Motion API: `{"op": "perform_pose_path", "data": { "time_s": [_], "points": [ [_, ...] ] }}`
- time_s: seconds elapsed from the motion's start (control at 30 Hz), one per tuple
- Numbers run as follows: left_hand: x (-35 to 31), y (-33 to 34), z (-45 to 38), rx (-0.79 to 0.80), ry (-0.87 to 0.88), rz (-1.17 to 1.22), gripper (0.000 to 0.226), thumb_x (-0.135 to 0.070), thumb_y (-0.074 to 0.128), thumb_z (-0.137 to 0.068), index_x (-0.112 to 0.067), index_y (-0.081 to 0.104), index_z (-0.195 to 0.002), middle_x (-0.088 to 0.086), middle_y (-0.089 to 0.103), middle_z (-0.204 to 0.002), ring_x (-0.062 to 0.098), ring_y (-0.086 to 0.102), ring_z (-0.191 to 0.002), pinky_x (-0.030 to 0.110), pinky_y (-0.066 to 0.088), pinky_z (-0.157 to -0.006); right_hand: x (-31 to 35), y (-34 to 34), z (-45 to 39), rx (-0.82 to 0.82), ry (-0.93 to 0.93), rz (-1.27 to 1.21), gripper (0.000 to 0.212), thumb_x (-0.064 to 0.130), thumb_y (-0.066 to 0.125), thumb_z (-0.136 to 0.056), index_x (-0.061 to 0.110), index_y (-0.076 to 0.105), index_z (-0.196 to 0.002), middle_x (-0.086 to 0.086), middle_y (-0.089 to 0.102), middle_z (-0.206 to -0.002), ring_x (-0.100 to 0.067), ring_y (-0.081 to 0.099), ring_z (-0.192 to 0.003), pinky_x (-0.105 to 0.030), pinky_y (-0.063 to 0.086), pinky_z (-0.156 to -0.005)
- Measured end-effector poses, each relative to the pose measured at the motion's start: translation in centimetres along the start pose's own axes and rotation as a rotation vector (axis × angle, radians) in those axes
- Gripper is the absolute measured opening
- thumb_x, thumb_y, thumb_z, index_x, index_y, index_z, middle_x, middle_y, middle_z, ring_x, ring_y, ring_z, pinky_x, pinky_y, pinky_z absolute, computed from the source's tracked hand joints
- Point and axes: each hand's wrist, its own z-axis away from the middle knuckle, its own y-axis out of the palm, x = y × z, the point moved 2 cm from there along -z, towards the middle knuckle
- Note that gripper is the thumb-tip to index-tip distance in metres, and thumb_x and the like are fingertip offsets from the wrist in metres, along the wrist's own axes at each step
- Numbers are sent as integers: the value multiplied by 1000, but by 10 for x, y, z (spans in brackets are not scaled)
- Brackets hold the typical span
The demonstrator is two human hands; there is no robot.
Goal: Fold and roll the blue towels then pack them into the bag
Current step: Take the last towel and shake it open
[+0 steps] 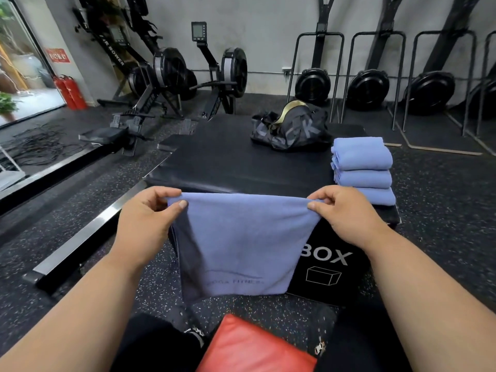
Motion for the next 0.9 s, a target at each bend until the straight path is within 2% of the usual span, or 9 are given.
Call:
{"op": "perform_pose_path", "data": {
  "time_s": [0.1, 0.23, 0.4, 0.53, 0.63, 0.7, 0.77, 0.83, 0.9],
  "points": [
    [13, 11, -16, -12, -3, -16, 19, -19, 84, -90, -30, 76, -103, -4, 63, -77, 12, 49, -66, 29, 40, -66, -16, 6, -14, 81, -22, 48, 18, 28, 78, -93, 41, 74, -105, 3, 65, -76, -2, 56, -70, -14, 43, -67],
    [19, 31, -40, -19, 10, -24, 17, -19, 84, -90, -29, 76, -101, -6, 61, -79, 12, 51, -70, 31, 43, -70, -32, 5, -41, 122, -11, 141, 12, 31, 77, -94, 35, 74, -83, 6, 65, -69, -3, 56, -68, -15, 41, -63],
    [16, 58, -93, -19, 24, 52, 18, -24, 85, -87, -30, 77, -103, -1, 69, -90, 16, 59, -78, 38, 48, -77, -37, -5, -92, 1, -51, 180, 29, 39, 65, -102, 23, 62, -77, 4, 60, -66, -9, 55, -73, -15, 38, -60],
    [14, 81, -174, -20, 54, 74, 17, -25, 84, -87, -35, 77, -98, -7, 69, -92, 9, 61, -81, 30, 51, -82, -26, -8, -164, -166, -93, 143, 35, 42, 60, -103, 19, 58, -78, 4, 58, -67, -12, 53, -72, -22, 36, -61],
    [26, 110, -265, -16, 31, 59, 24, -22, 82, -89, -29, 74, -110, -6, 69, -96, 8, 63, -84, 27, 52, -83, -17, -6, -252, -295, -88, 166, 29, 44, 59, -103, 18, 66, -93, 2, 67, -83, -21, 60, -85, -34, 39, -74],
    [42, 131, -313, 22, -61, 46, 41, -23, 81, -92, -20, 67, -130, -5, 69, -112, 11, 67, -98, 24, 52, -79, -21, 1, -301, -221, 5, 198, 36, 44, 57, -105, 18, 64, -129, -4, 72, -113, -27, 64, -112, -35, 45, -90],
    [64, 144, -336, 71, -159, -39, 50, -30, 80, -93, -21, 63, -139, -4, 63, -128, 11, 65, -112, 15, 48, -71, -32, 16, -326, -92, 92, 242, 56, 46, 55, -106, 17, 46, -154, -10, 63, -141, -32, 56, -132, -39, 44, -103],
    [86, 147, -331, 68, -194, -102, 47, -33, 80, -93, -24, 64, -137, -6, 63, -130, 10, 64, -112, 12, 45, -70, -46, 37, -323, -28, 127, 273, 54, 45, 57, -104, 20, 50, -151, -7, 64, -140, -30, 57, -131, -37, 44, -100],
    [109, 148, -307, 104, -214, -136, 39, -34, 81, -92, -27, 68, -127, -6, 69, -123, 10, 67, -106, 17, 48, -80, -66, 63, -300, -4, 153, 256, 38, 40, 62, -98, 24, 66, -132, 1, 72, -119, -24, 63, -116, -32, 44, -87]
  ]
}}
